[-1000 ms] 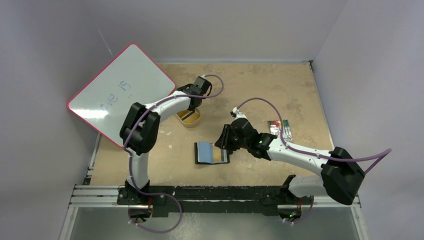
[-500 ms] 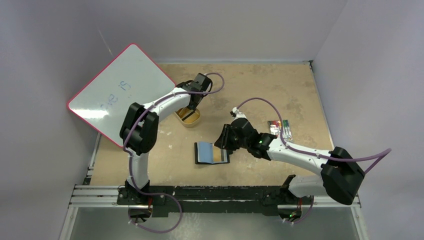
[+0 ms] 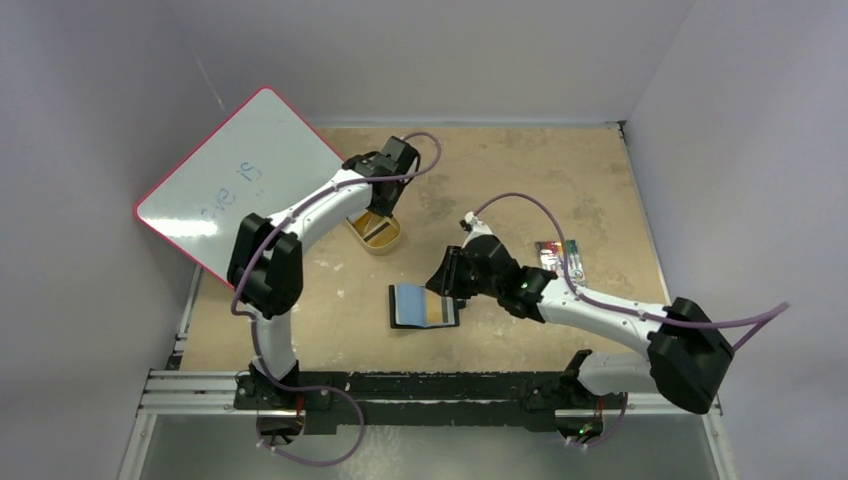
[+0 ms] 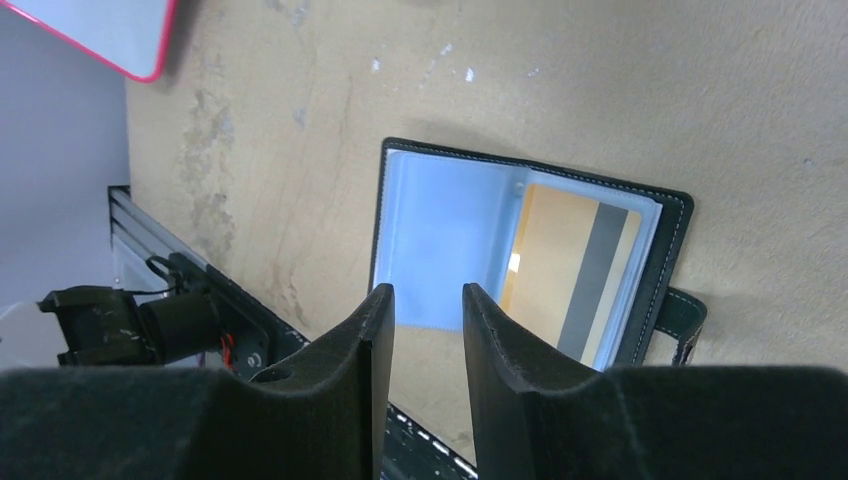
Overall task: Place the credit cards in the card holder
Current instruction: Pick up the credit card from the storage box.
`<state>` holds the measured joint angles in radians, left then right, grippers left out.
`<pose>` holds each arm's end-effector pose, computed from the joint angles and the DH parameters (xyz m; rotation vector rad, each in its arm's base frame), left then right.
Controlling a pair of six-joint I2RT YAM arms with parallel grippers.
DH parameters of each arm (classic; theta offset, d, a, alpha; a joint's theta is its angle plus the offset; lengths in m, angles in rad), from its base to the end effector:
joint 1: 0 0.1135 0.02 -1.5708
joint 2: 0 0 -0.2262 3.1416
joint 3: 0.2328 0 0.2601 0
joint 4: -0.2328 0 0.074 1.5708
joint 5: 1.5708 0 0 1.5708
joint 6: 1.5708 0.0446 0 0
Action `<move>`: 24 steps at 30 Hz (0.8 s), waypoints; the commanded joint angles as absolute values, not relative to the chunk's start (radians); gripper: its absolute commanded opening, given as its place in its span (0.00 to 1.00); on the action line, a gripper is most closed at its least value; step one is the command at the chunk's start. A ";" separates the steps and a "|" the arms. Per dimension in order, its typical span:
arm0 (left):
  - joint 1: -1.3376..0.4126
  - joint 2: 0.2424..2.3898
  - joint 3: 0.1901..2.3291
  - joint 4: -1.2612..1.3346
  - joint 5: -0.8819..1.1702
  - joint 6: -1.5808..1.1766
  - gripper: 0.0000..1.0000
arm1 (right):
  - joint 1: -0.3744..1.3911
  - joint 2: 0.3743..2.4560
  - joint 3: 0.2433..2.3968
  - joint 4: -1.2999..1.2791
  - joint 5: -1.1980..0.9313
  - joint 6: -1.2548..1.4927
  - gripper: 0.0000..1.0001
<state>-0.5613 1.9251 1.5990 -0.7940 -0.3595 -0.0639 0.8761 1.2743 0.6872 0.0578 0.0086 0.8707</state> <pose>0.3536 -0.2038 0.1972 0.5338 2.5408 0.2656 0.1925 0.2304 0.1797 -0.0005 2.2773 0.9949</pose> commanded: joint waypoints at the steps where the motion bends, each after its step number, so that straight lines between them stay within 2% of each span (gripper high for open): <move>1: -0.551 1.811 1.612 -0.779 -0.318 -0.150 0.00 | 0.875 1.146 0.653 0.158 0.079 0.827 0.34; 5: -0.551 1.757 1.570 -0.738 -0.284 -0.184 0.00 | 0.875 1.016 0.570 0.282 0.135 0.812 0.34; 8: -0.549 1.705 1.531 -0.698 -0.205 -0.222 0.00 | 0.861 0.959 0.577 0.282 0.136 0.792 0.35; 14: -0.548 1.536 1.357 -0.522 -0.051 -0.344 0.00 | 0.754 1.038 0.705 0.183 0.057 0.677 0.39; 19: -0.546 1.420 1.287 -0.446 0.063 -0.423 0.00 | 0.631 1.086 0.784 0.214 -0.147 0.615 0.43; 24: -0.546 1.301 1.190 -0.351 0.136 -0.532 0.00 | 0.587 1.105 0.819 0.310 -0.343 0.666 0.51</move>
<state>-0.5556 1.3979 1.2442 -0.4931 0.0303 -0.4129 0.6037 1.1065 0.7597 0.1989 -0.1501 0.6659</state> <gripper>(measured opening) 0.006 0.489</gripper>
